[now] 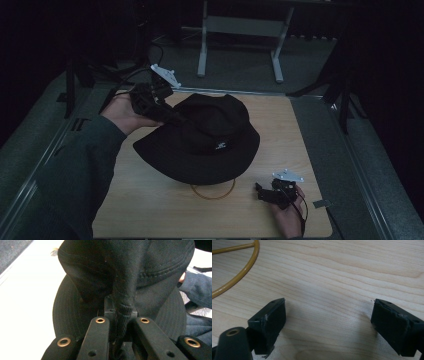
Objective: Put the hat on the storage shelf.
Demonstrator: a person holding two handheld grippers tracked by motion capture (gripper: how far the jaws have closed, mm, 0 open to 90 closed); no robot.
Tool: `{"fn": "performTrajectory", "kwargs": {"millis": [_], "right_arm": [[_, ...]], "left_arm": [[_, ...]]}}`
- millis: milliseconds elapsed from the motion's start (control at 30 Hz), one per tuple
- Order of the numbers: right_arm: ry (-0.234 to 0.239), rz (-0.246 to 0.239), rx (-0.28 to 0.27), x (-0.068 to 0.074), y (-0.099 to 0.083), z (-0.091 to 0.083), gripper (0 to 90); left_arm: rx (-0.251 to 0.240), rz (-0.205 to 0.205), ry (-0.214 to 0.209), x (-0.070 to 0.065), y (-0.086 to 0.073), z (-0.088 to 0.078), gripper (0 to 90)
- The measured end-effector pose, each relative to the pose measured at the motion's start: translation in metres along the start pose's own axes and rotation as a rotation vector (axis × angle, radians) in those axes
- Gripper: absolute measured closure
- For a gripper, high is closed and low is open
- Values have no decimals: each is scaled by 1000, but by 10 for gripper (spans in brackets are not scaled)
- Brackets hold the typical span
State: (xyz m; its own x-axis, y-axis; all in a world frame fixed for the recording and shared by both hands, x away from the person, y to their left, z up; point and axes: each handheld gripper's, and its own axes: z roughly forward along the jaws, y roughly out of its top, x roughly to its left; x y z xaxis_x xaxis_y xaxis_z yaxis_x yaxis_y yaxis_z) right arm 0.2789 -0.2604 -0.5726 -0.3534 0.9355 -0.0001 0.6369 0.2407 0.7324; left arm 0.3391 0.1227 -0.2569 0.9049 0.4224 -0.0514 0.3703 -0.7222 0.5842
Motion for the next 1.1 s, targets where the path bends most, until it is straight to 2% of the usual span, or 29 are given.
{"fn": "performTrajectory", "kwargs": {"millis": [167,467,800,1000,1100], "right_arm": [[0,1,2,0,0,0,125],[2,1,2,0,0,0,125],[2,3,0,0,0,0,125],[2,3,0,0,0,0,125],[2,2,0,0,0,0,125]], "left_arm": [[26,21,-2,-6,2,11,850],[52,38,12,-14,3,20,787],[83,60,-11,-22,8,36,759],[90,70,-33,-28,10,43,686],[85,53,-41,-25,10,43,615]]}}
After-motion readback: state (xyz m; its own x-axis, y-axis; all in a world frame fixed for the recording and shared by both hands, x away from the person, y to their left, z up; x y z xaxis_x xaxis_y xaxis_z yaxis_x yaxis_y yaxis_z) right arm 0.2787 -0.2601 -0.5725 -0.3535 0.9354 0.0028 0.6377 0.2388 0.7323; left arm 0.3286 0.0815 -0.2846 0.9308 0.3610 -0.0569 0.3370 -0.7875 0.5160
